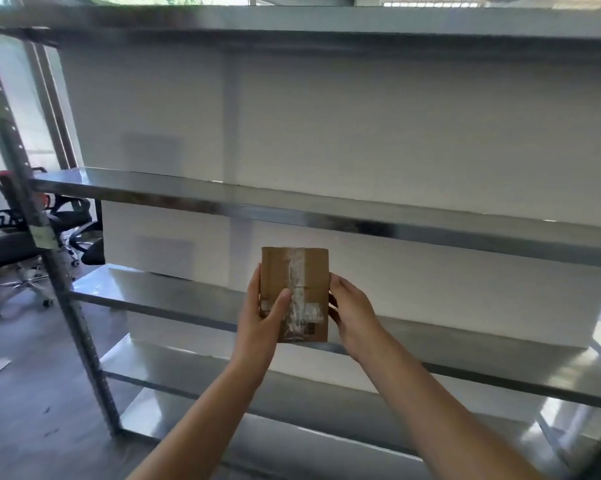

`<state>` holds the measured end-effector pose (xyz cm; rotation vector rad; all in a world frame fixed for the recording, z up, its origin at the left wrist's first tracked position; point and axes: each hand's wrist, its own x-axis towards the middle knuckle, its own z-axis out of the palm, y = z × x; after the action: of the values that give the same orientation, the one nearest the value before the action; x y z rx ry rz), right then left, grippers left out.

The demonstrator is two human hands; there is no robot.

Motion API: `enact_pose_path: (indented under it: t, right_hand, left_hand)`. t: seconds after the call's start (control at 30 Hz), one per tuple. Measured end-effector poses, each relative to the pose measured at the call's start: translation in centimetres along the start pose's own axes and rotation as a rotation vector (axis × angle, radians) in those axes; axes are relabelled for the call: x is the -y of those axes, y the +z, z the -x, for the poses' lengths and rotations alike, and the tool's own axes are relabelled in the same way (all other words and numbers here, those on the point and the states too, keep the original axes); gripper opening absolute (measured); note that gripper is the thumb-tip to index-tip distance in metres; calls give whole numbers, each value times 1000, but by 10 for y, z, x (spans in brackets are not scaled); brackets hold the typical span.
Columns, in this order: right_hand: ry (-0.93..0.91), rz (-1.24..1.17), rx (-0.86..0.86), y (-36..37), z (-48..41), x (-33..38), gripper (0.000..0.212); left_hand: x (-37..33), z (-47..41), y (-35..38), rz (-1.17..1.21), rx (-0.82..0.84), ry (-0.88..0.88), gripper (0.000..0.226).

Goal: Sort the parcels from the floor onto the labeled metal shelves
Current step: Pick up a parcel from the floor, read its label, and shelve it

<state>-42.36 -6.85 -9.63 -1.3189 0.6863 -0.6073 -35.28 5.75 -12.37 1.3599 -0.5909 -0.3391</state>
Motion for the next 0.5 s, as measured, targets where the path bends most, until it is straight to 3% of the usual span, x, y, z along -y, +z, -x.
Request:
enact_pose_path:
  t: [0.23,0.5]
  right_hand:
    - [-19,-92,97,37,3,-25,23]
    - [13,-13,276,53,9,-10,42]
  left_hand:
    - [-4,9,-53,-30,-90,10,59]
    - [-20,10,-78,-2,-73,-19,53]
